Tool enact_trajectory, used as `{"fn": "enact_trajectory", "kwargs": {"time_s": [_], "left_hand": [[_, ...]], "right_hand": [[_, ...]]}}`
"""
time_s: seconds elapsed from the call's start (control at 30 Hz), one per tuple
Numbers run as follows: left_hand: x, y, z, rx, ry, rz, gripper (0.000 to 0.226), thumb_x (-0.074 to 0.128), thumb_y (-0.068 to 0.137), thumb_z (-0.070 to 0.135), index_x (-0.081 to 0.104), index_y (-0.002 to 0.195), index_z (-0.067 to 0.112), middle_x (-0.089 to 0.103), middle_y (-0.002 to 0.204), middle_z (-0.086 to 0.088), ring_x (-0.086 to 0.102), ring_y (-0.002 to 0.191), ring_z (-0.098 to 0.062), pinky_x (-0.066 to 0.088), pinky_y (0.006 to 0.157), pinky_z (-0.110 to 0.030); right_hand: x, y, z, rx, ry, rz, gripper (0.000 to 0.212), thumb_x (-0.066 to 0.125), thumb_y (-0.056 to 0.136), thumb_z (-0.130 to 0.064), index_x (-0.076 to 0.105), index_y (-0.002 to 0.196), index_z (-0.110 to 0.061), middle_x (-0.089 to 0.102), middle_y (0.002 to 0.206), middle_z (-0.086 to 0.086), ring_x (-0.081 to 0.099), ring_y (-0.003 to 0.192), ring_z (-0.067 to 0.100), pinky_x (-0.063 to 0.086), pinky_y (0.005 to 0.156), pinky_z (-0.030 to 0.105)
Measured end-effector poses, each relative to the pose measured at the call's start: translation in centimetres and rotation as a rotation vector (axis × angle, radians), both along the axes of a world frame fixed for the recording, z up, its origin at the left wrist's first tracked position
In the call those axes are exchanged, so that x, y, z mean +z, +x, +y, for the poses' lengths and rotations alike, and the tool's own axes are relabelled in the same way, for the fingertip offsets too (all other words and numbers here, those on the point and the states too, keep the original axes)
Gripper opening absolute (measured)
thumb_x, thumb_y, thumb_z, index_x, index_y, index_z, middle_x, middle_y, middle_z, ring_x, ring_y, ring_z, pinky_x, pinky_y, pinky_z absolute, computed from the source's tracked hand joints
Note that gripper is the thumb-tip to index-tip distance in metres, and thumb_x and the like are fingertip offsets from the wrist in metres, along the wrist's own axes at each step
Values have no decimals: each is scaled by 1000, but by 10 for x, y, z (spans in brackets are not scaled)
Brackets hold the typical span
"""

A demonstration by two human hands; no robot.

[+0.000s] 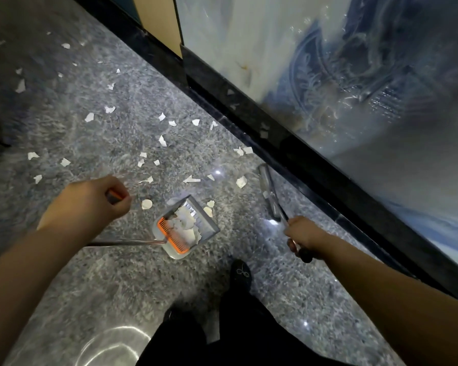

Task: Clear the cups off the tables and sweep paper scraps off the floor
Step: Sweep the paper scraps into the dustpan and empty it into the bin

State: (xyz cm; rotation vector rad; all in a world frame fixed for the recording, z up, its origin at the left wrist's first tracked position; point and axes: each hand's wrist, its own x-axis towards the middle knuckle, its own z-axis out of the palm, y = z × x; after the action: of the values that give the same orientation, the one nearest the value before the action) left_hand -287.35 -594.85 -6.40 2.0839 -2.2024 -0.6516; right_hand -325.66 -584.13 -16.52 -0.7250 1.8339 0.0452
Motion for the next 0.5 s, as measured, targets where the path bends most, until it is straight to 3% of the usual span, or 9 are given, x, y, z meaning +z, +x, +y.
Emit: {"fn": "enact_trajectory", "kwargs": {"time_s": [0.1,0.2,0.37,0.5], "left_hand": [[2,0,-3,45,-2,4,28,79,75,35,55,64,43,61,62,15,57,61,-10,46,58,-29],[5,0,-8,95,-12,-1,25,79,75,36,56,64,39,56,59,23,50,57,-2,40,54,-25],[12,15,-28,141,-8,44,22,80,75,35,60,67,37,58,59,23,52,60,6,39,52,-20],[19,29,-45,186,-23,71,20,78,76,36,61,67,37,59,59,23,54,59,5,40,52,-18]], "right_hand": [[-3,17,-13,49,-11,-64,28,44,92,6,42,68,-9,47,64,11,48,57,23,37,53,34],[-3,33,-26,-44,-23,-154,10,41,92,2,48,97,-4,51,65,16,48,52,25,36,48,30],[0,54,-61,-57,-2,-321,47,48,94,-6,35,139,-10,54,57,10,46,45,18,37,43,24],[10,70,-87,-121,-29,-375,38,53,94,-5,47,131,-2,51,55,9,44,40,16,34,41,23]]}}
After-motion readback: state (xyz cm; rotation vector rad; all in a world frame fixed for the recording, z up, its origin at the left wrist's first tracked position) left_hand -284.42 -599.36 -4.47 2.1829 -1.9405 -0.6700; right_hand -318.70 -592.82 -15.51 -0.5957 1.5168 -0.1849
